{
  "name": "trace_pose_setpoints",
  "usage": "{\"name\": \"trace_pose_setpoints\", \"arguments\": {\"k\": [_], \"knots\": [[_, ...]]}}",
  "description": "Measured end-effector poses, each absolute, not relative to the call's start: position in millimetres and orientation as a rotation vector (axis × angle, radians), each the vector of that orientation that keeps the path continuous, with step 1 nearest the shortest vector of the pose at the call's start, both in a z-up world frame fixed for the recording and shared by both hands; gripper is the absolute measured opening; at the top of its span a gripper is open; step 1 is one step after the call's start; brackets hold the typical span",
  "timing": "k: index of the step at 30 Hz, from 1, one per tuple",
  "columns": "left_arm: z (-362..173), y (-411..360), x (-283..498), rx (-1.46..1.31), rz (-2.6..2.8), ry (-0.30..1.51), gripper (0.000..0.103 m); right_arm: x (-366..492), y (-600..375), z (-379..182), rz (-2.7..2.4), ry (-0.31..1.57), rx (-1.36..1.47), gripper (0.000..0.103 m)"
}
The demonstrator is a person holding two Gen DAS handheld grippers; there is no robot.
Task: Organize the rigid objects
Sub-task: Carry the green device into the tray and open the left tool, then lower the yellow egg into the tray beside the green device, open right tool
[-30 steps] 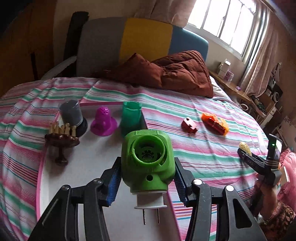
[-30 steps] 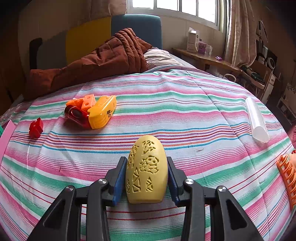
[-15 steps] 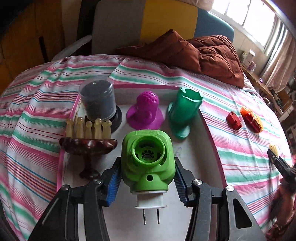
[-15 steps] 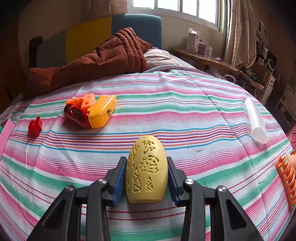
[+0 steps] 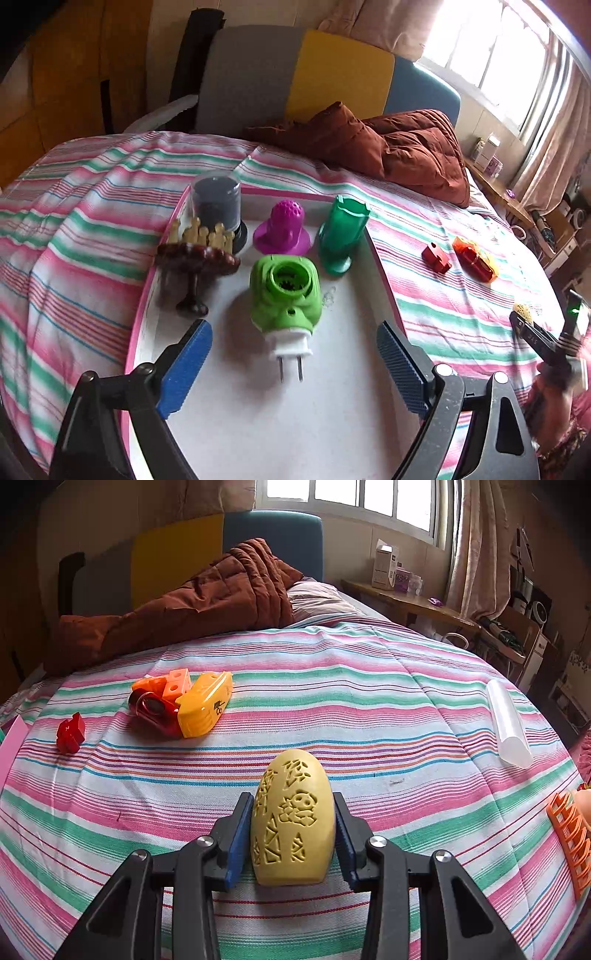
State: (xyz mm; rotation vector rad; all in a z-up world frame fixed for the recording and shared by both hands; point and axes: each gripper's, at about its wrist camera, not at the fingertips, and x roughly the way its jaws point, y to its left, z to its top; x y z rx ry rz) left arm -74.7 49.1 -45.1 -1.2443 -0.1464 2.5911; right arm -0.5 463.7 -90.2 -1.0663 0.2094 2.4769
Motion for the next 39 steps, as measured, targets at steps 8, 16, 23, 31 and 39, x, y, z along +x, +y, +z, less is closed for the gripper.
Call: {"name": "trace_pose_setpoints", "arguments": {"k": [8,16,23,31,39], "knots": [[-47.9,44.6,-53.4,-1.261,2.575,-0.226,0.094,7.7,453.7,-80.2,2.557,0.182,-1.013,0.041],[-42.1,44.7,-40.1,-1.199,2.585,-0.173,0.094,21.1,437.2,-71.8,2.667,0.293,-1.052,0.041],[-40.8,39.4,-37.1,-1.189,2.579,-0.174,0.094,20.3,386.6,-59.9,2.777,0.361,-1.153,0.041],[-43.3,21.2,-30.8,-1.182,2.622,-0.192,0.095,-6.1,289.1,-31.4,2.997,0.373,-1.250,0.041],[-46.2,3.1,-27.6,-1.190,2.658,-0.228,0.095,-41.1,213.6,-21.0,3.099,0.412,-1.369,0.041]]}}
